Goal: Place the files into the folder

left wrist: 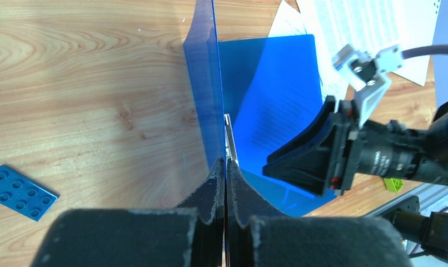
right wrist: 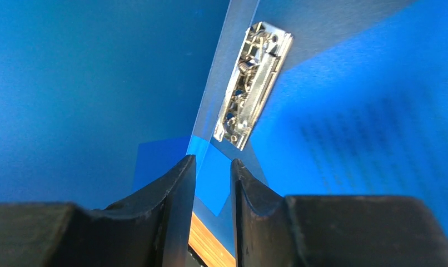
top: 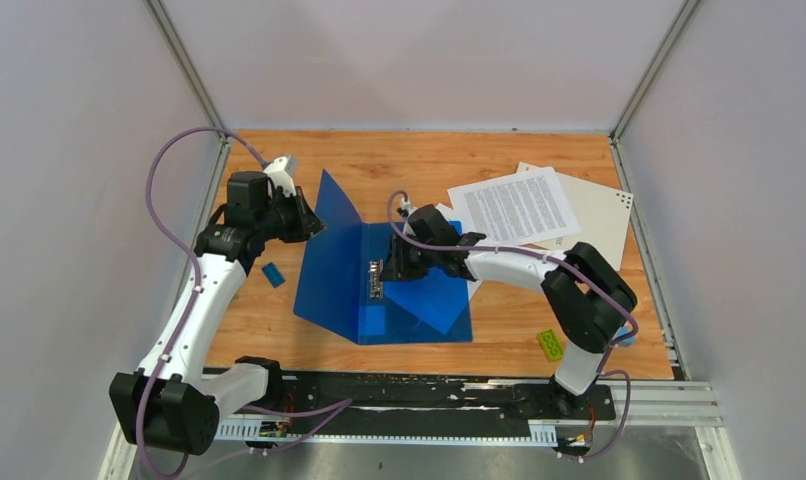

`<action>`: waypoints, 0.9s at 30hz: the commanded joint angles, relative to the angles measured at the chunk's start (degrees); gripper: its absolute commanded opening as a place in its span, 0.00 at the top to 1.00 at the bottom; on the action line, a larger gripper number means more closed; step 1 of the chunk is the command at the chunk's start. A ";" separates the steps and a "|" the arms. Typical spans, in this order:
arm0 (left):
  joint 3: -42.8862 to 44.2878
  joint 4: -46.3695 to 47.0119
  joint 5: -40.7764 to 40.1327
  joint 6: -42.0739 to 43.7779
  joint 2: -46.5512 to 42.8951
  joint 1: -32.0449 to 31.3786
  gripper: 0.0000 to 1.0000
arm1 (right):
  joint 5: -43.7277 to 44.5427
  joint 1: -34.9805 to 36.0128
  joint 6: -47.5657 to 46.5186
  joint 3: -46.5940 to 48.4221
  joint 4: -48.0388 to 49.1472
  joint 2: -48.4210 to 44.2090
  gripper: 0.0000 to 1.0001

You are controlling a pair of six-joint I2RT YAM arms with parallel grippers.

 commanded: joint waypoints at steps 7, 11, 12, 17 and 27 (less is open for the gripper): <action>0.63 -1.50 -2.39 2.52 -0.85 0.14 0.84 | 1.44 3.52 0.57 5.24 1.87 6.78 0.74; 0.16 -2.53 -2.36 3.21 -1.07 0.14 0.73 | 2.00 3.94 0.21 5.99 1.35 8.21 0.76; 0.04 -2.56 -2.34 3.26 -1.17 0.14 0.71 | 1.92 4.02 0.19 6.14 1.35 8.51 0.76; -0.51 -2.80 -2.00 3.73 -1.52 0.14 0.66 | 1.22 4.42 0.51 6.42 2.14 9.60 0.77; -1.69 -2.45 -0.66 3.56 -1.70 0.14 0.72 | 0.64 5.49 0.92 8.13 2.27 11.75 0.78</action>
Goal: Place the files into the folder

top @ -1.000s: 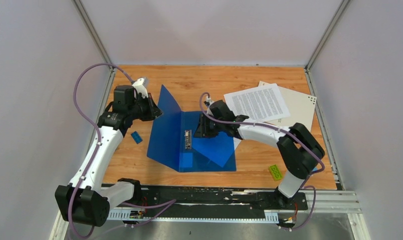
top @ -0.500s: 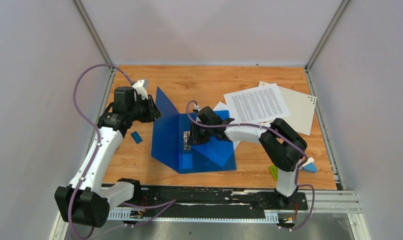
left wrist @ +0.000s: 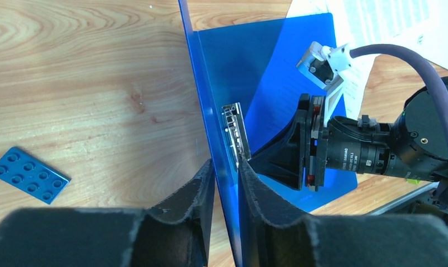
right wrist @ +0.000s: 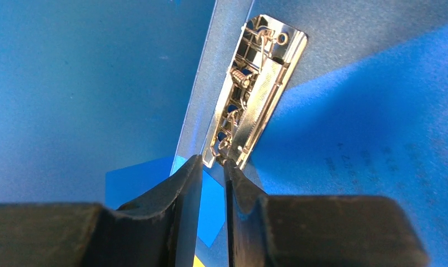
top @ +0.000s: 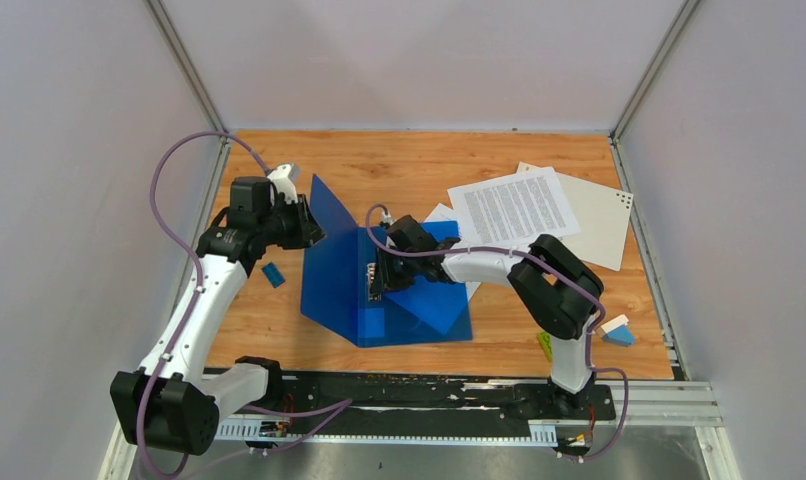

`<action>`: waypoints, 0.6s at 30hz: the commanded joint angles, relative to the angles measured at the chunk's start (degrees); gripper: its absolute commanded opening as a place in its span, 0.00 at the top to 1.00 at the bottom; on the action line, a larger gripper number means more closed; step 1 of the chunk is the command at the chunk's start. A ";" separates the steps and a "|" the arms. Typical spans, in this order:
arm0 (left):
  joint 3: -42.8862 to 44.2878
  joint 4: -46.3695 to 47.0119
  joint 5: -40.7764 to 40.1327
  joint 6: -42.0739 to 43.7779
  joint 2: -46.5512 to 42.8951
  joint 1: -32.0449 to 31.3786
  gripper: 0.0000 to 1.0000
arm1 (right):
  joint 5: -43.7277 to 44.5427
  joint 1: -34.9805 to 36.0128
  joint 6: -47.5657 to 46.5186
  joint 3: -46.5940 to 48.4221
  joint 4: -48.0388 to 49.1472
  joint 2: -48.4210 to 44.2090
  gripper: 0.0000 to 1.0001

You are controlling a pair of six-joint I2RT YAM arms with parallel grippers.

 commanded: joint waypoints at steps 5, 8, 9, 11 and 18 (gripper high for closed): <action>-1.03 0.94 1.19 0.38 -1.75 0.14 0.83 | 0.14 1.30 0.58 3.77 1.26 2.68 0.79; -1.03 0.97 1.52 0.24 -1.64 0.14 0.88 | 0.32 1.40 0.68 3.74 1.18 3.22 0.80; -1.03 0.99 1.64 0.18 -1.50 0.14 0.89 | 0.46 1.41 0.69 3.70 1.07 3.25 0.80; -1.07 0.97 1.62 -0.05 -1.54 0.14 0.93 | 1.04 1.49 0.75 3.55 0.76 3.48 0.81; -0.88 0.90 1.32 0.50 -1.64 0.14 1.00 | 3.63 1.72 -0.19 2.82 -1.93 4.03 0.86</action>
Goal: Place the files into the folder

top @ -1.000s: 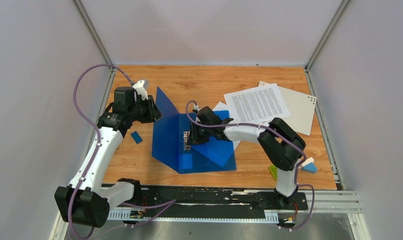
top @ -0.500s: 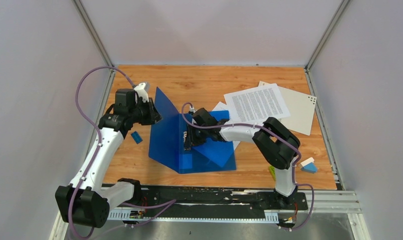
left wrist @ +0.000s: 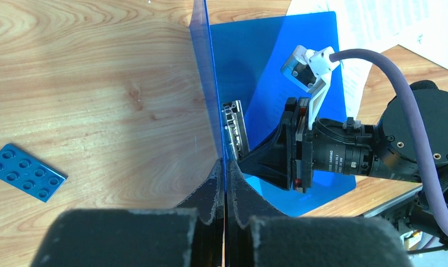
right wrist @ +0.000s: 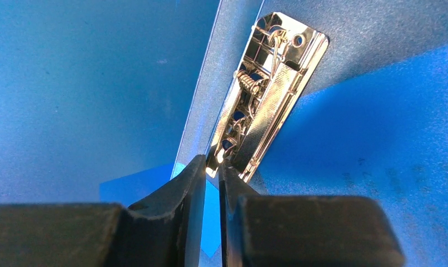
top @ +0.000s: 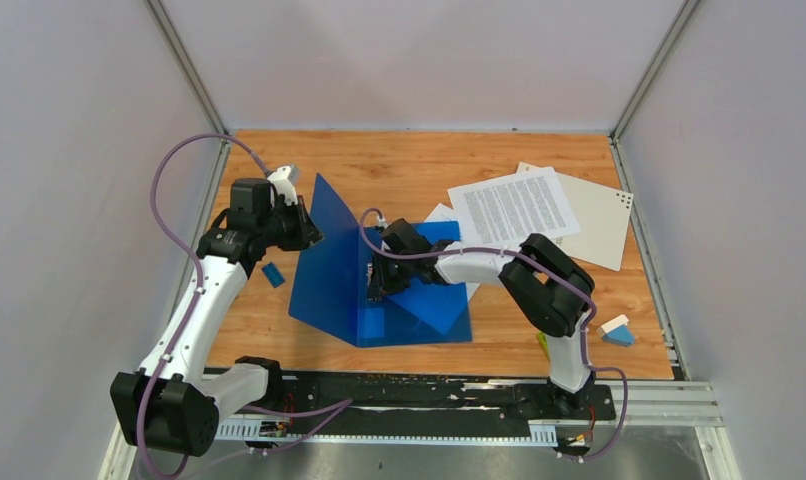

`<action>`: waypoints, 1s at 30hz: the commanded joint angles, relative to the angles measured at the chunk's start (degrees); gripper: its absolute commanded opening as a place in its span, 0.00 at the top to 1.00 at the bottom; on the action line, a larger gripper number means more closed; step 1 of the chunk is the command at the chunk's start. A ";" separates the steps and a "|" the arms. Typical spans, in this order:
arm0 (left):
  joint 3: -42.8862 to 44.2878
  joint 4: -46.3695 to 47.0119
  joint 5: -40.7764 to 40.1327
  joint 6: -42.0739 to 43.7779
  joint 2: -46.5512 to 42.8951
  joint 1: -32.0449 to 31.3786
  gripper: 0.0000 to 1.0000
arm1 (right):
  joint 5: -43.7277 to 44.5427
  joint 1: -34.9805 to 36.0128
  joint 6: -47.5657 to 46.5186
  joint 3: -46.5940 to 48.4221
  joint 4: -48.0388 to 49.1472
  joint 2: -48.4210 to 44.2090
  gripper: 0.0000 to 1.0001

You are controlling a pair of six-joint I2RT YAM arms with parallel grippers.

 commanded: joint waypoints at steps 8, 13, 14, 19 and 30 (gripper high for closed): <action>0.37 0.22 0.54 1.79 -0.81 0.14 1.00 | 14.31 2.17 -2.63 -0.77 -8.40 1.74 0.89; 1.45 -1.22 -0.99 3.65 -0.69 0.14 1.00 | 22.35 3.40 -3.43 -0.19 -13.89 2.50 0.91; 1.60 -1.65 -1.25 4.15 -0.62 0.14 1.00 | 23.35 3.50 -3.47 -0.38 -14.58 2.49 0.91; 2.70 -3.15 -3.16 6.14 -0.64 0.14 1.00 | 27.33 3.73 -3.23 -3.98 -14.98 1.51 0.92; 5.07 -5.07 -7.72 9.40 0.15 0.14 1.00 | 29.83 3.65 -2.54 -9.67 -14.98 -0.55 0.94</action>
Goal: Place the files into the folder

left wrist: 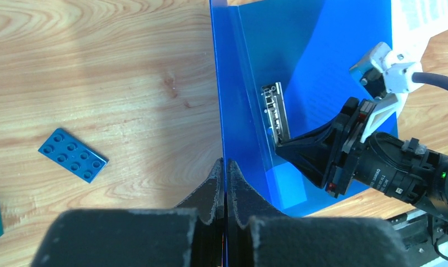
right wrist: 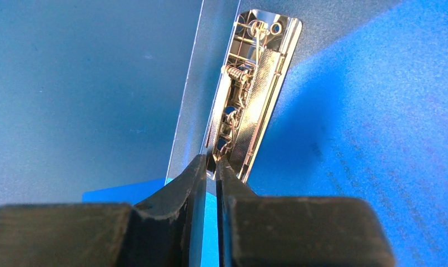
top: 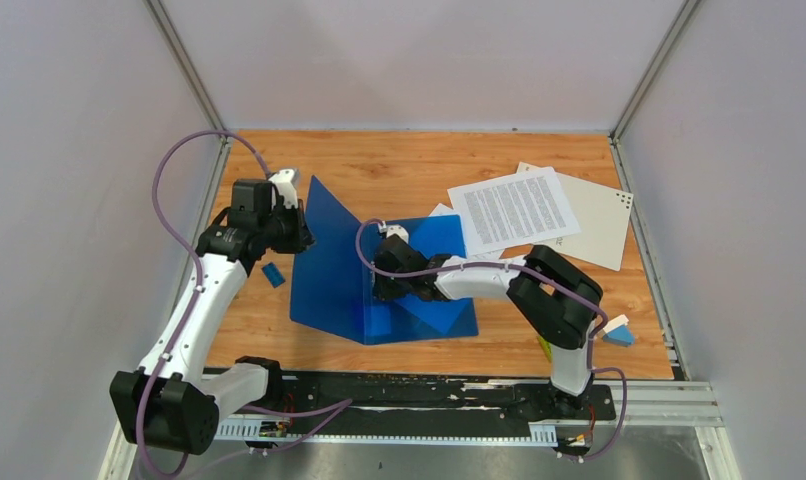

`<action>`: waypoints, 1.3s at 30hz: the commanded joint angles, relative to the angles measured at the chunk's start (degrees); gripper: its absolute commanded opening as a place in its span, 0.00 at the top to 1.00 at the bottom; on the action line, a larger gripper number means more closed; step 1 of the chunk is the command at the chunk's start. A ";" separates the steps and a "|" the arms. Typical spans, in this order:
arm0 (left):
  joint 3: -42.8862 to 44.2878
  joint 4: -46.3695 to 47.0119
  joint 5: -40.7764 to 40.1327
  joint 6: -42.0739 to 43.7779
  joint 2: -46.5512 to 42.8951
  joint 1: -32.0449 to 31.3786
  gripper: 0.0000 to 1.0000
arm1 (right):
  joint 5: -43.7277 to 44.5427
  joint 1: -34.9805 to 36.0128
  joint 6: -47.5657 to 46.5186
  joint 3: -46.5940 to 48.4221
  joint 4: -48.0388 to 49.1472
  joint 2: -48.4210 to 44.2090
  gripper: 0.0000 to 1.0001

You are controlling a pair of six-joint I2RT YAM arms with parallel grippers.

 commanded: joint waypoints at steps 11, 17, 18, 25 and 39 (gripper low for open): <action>6.05 -2.13 -5.81 6.21 1.13 0.16 1.00 | 9.86 -2.29 -4.75 -9.90 -14.87 0.30 0.93; 6.49 -2.68 -8.19 8.44 1.82 0.17 1.00 | 8.38 -4.65 -5.76 -12.52 -13.97 -0.38 0.94; 6.90 -2.97 -8.80 8.68 1.89 0.17 1.00 | 8.15 -4.90 -6.04 -13.10 -13.73 -0.68 0.94; 7.11 -2.41 -6.09 7.42 2.46 0.16 1.00 | 5.36 -5.72 -8.94 -13.48 -11.51 -4.66 0.94; 5.60 -0.58 3.90 1.08 1.26 0.15 1.00 | -10.16 -9.52 -10.35 -1.77 -7.67 -17.42 0.71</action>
